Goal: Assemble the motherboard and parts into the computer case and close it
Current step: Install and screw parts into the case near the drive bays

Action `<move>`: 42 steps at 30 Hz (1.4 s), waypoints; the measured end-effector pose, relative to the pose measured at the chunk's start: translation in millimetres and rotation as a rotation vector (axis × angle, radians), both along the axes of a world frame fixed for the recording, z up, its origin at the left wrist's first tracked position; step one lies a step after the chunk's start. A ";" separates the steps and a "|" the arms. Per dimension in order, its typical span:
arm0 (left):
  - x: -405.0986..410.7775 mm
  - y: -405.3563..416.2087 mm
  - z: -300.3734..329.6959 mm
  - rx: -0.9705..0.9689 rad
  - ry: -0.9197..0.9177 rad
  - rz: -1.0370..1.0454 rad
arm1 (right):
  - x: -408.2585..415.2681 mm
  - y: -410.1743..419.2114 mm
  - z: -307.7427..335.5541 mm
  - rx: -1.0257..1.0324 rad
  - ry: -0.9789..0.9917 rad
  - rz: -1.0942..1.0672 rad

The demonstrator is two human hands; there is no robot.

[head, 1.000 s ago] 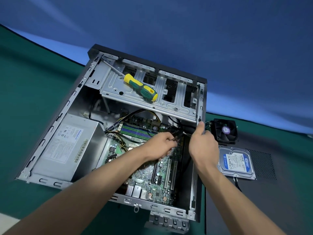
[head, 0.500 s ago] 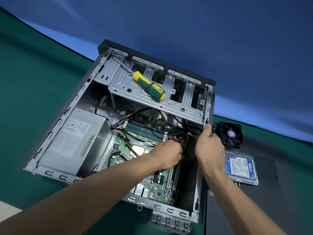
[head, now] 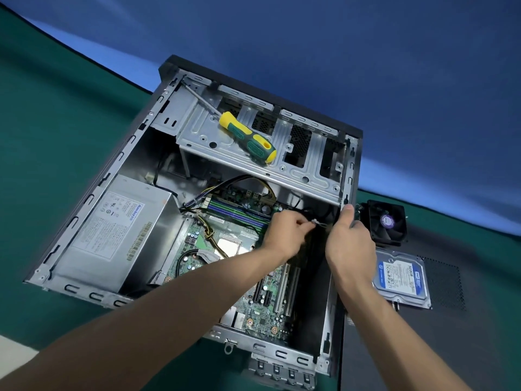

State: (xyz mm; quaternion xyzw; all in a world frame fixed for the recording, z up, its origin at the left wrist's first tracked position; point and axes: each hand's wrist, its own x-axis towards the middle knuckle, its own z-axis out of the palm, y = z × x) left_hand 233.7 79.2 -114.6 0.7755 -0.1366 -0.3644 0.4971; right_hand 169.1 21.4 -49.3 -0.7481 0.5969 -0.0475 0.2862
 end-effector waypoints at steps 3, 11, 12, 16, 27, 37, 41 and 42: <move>0.7 -2.4 -3.7 -0.062 0.075 -0.004 | 1.2 -1.4 0.7 -0.001 0.007 -0.003; 6.6 2.2 -14.2 0.103 -0.204 -0.254 | 0.8 -0.9 1.7 -0.002 0.003 0.000; 5.7 3.0 -13.9 0.129 -0.264 -0.290 | 0.3 -0.7 1.6 -0.002 0.004 0.002; 8.2 4.6 -14.9 0.137 -0.299 -0.317 | -0.4 -1.0 1.2 0.007 -0.007 0.005; 21.7 1.2 -15.7 0.133 -0.352 -0.435 | -0.8 0.9 5.0 0.026 -0.001 0.024; 23.1 0.3 -14.7 0.164 -0.449 -0.376 | -0.5 -0.7 4.2 0.038 0.007 0.004; 25.7 -2.2 -15.3 0.171 -0.421 -0.371 | -0.3 -2.2 2.4 0.036 0.004 -0.004; 25.8 -1.9 -15.8 0.155 -0.399 -0.361 | -0.6 -1.2 2.2 0.035 -0.002 -0.003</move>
